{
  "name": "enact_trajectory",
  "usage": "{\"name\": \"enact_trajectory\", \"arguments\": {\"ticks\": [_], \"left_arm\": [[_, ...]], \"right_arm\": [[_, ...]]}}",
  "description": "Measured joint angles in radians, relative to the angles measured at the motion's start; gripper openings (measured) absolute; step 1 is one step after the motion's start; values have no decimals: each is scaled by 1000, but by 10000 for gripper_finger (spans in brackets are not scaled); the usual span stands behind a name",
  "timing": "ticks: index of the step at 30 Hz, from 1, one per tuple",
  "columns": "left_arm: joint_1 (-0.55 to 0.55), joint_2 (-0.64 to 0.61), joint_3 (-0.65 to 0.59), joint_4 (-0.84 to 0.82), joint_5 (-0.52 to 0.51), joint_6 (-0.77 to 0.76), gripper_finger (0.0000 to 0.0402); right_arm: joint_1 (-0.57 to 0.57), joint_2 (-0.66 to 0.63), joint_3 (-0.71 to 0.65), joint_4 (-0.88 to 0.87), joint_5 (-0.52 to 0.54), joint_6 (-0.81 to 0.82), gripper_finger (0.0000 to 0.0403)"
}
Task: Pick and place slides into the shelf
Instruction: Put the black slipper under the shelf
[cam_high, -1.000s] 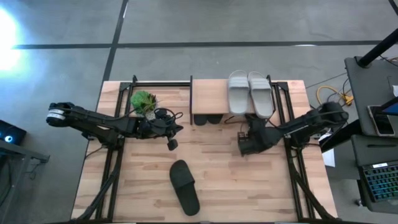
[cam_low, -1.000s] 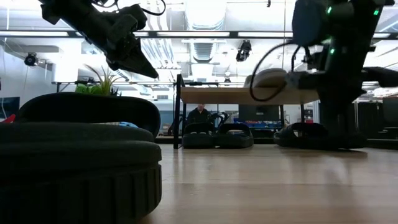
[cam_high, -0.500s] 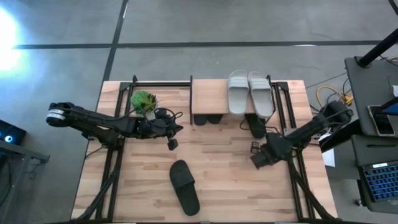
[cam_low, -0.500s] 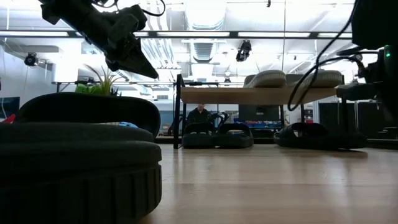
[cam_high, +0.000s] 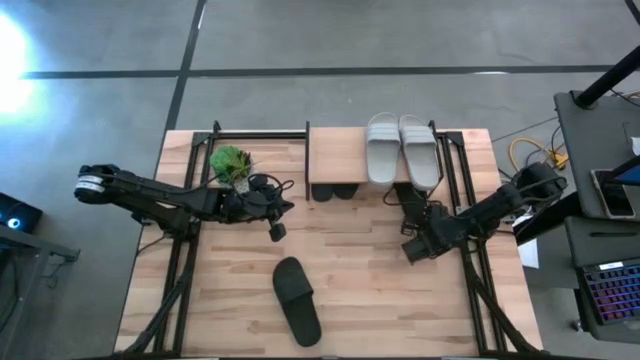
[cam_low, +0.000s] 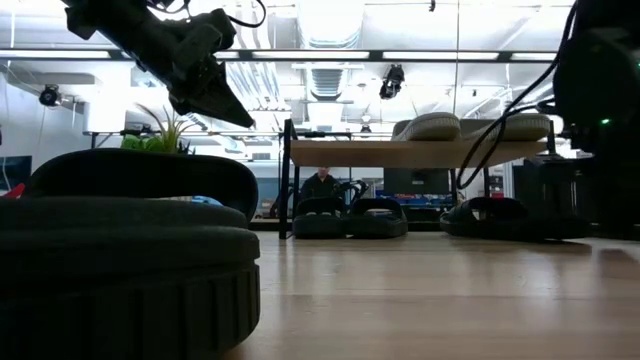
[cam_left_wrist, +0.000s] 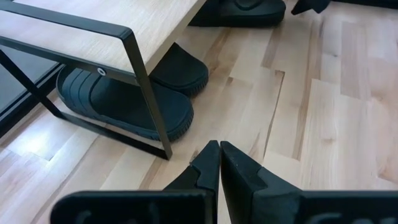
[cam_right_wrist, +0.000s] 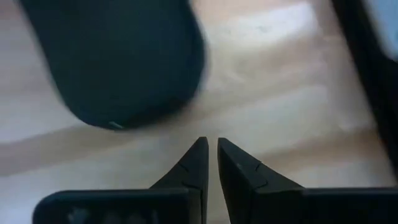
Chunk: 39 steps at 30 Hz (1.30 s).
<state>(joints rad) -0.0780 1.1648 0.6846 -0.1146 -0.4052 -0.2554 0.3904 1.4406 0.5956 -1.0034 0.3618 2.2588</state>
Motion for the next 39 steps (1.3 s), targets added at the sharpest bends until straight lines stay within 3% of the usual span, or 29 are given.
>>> {"name": "enact_trajectory", "arguments": {"ticks": [6,14,18,21,25,34,39], "left_arm": [[0,0,0,0,0,0,0],[0,0,0,0,0,0,0],[0,0,0,0,0,0,0],[0,0,0,0,0,-1,0],[0,0,0,0,0,-1,0],[-1,0,5,1,-4,-5,0],[-1,0,15,2,7,-125,0]], "right_arm": [[-69,0,-34,115,112,-120,28],[-184,0,-65,115,254,-321,28],[-226,0,-70,118,265,-350,28],[-226,0,-64,120,205,-412,28],[-158,0,-27,122,81,-472,28],[71,0,183,125,77,-472,28],[137,0,301,124,72,-472,28]]}}
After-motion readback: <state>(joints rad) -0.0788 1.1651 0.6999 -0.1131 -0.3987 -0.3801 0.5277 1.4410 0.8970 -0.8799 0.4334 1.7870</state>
